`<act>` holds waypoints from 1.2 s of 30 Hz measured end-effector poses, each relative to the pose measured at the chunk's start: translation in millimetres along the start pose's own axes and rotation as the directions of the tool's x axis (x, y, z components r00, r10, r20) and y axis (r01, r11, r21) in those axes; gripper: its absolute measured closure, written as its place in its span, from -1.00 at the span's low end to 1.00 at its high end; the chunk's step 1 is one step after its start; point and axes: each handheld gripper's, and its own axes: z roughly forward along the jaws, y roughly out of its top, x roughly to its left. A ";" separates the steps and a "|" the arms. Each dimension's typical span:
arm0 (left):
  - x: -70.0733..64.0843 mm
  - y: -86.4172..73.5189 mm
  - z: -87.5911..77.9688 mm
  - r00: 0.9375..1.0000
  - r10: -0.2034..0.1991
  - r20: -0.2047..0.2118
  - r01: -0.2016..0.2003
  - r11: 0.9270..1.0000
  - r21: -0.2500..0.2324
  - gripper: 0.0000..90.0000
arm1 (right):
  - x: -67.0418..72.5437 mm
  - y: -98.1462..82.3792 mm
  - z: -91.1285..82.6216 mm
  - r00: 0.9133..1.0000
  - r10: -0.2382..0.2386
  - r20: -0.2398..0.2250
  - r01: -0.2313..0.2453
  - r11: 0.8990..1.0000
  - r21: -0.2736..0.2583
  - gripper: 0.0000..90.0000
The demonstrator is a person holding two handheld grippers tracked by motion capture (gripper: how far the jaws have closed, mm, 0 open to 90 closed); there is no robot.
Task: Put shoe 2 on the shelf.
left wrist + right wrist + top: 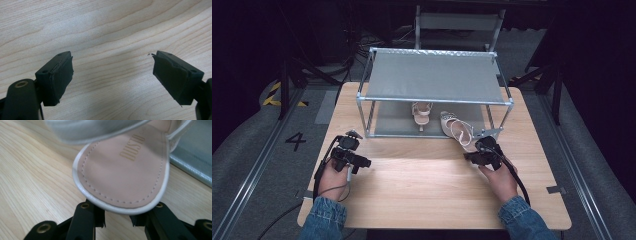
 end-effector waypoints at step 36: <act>21.3 -33.3 -9.6 0.998 -0.060 -0.026 0.059 0.998 -0.008 -0.62 | -1.9 82.8 52.6 0.999 -0.028 0.024 0.029 0.999 -0.038 0.68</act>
